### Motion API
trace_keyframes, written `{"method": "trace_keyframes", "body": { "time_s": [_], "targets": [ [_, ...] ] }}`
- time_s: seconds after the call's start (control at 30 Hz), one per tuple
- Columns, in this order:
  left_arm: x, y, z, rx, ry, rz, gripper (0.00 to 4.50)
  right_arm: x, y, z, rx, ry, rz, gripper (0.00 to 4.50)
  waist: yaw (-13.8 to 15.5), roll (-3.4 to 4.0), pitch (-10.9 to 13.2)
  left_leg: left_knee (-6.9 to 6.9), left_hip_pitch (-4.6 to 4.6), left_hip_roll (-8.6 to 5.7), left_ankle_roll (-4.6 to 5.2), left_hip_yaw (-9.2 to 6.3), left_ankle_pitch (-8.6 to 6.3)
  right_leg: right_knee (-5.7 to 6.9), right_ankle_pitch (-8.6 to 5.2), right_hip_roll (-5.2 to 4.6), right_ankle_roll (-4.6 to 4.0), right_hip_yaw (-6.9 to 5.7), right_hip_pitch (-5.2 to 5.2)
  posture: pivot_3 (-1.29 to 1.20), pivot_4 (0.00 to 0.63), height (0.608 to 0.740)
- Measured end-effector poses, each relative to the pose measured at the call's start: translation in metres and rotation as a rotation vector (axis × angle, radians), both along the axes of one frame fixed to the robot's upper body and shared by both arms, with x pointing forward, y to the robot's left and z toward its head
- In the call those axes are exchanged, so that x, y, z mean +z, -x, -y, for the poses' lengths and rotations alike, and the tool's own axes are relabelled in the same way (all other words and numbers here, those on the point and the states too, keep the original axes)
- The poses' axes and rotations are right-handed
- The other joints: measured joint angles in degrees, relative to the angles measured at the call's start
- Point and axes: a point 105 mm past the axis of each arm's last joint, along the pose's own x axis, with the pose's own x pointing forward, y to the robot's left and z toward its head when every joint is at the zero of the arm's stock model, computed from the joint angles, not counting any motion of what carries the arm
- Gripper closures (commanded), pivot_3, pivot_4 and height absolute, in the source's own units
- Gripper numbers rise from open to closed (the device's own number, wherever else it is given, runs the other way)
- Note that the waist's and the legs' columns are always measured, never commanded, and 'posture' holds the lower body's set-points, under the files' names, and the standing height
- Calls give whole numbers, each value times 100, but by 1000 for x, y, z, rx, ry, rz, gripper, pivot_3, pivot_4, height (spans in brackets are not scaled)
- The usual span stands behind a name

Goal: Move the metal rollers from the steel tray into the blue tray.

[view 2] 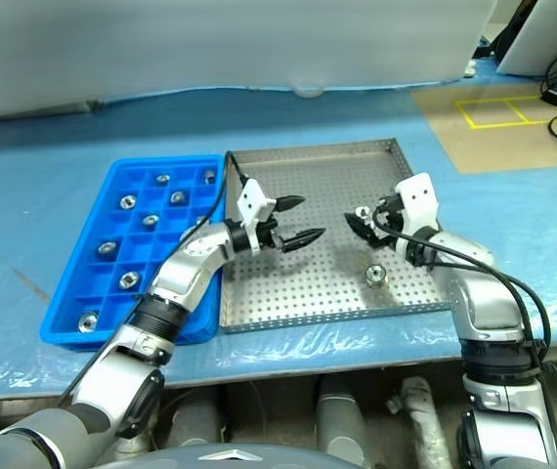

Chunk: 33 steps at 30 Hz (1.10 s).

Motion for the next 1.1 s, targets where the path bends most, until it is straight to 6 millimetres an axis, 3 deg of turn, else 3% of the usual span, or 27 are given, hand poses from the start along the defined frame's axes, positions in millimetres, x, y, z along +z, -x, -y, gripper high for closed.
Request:
{"method": "trace_keyframes", "body": {
  "time_s": [0.23, 0.33, 0.57, 0.83, 1.1],
  "targets": [
    [0, -1, -1, 4, -5, 2, 169, -37, -2, -8, -7, 12, -143, 0, 3, 0, 0, -5, 2, 0, 1, 4, -1, -5, 0, 0, -1, 0, 0, -277, 150, 740],
    [-1, -1, -2, 8, -9, 3, 119, -53, -3, -4, -31, 104, -179, 593, 8, 0, 0, -1, 2, -1, 1, 4, -1, -4, 0, -2, 0, 0, 3, -277, 150, 740],
    [-1, -1, -2, 12, -4, 0, 119, -46, -5, -11, -10, 57, -139, 2977, -2, 0, 0, 1, 2, 0, 1, 5, -1, 0, 0, -2, 1, 2, 0, -275, 150, 740],
    [10, -18, -8, 101, 245, -252, 119, 9, -4, -24, 69, -97, 90, 2979, -3, 0, 0, -5, 2, 1, 2, 9, -1, -2, 0, 1, -1, 4, -6, -279, 150, 740],
    [7, -5, 10, -49, 401, -611, 119, 23, 14, -44, 210, -174, 122, 2979, 9, 0, 1, -6, -1, 0, 2, 10, -2, -6, 0, -1, 0, 4, -7, -285, 150, 740]
  ]
}}
